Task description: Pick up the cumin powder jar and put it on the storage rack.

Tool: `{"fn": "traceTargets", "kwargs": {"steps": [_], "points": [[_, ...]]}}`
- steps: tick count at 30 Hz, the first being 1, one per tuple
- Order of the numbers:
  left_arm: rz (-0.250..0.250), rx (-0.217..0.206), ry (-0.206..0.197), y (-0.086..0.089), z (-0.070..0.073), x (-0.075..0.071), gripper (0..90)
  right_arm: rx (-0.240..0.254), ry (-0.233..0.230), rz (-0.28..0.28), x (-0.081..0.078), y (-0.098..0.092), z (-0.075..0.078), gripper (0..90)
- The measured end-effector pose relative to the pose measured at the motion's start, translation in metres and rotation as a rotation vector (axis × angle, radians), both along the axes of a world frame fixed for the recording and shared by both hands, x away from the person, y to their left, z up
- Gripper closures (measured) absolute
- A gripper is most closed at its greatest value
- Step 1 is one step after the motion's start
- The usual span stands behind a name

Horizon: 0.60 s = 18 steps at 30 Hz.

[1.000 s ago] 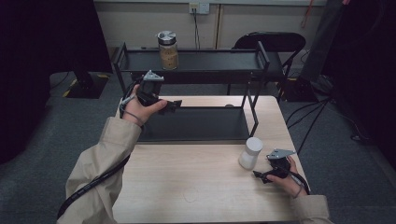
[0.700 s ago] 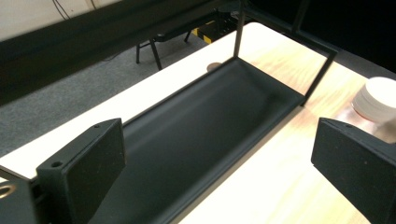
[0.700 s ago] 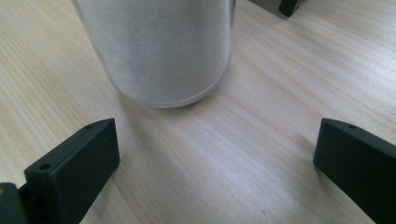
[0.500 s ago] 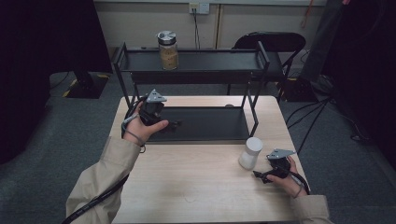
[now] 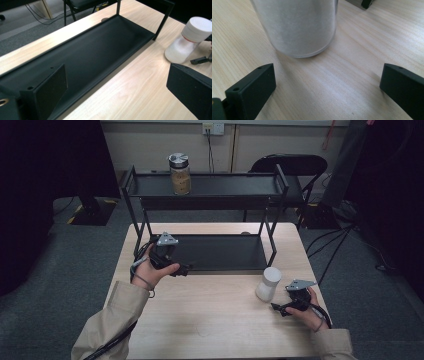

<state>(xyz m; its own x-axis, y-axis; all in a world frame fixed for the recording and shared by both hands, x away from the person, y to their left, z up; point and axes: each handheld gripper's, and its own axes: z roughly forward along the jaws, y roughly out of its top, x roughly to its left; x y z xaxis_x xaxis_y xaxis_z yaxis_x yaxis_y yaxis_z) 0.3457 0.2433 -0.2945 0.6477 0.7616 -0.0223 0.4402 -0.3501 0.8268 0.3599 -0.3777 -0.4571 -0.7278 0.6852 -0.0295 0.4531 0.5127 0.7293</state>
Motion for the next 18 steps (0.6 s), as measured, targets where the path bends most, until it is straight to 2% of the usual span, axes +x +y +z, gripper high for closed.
{"fn": "traceTargets", "kwargs": {"steps": [4, 8, 18], "points": [[-0.003, 0.005, 0.002, 0.002, -0.01, -0.007, 2.4, 0.0, 0.0, 0.0, 0.0, 0.0, 0.0, 0.0], [0.003, -0.016, 0.007, 0.006, -0.025, -0.014, 2.4, 0.0, 0.0, 0.0, 0.0, 0.0, 0.0, 0.0], [0.027, -0.038, 0.026, 0.014, -0.06, -0.028, 2.5, 0.0, 0.0, 0.0, 0.0, 0.0, 0.0, 0.0]]}}
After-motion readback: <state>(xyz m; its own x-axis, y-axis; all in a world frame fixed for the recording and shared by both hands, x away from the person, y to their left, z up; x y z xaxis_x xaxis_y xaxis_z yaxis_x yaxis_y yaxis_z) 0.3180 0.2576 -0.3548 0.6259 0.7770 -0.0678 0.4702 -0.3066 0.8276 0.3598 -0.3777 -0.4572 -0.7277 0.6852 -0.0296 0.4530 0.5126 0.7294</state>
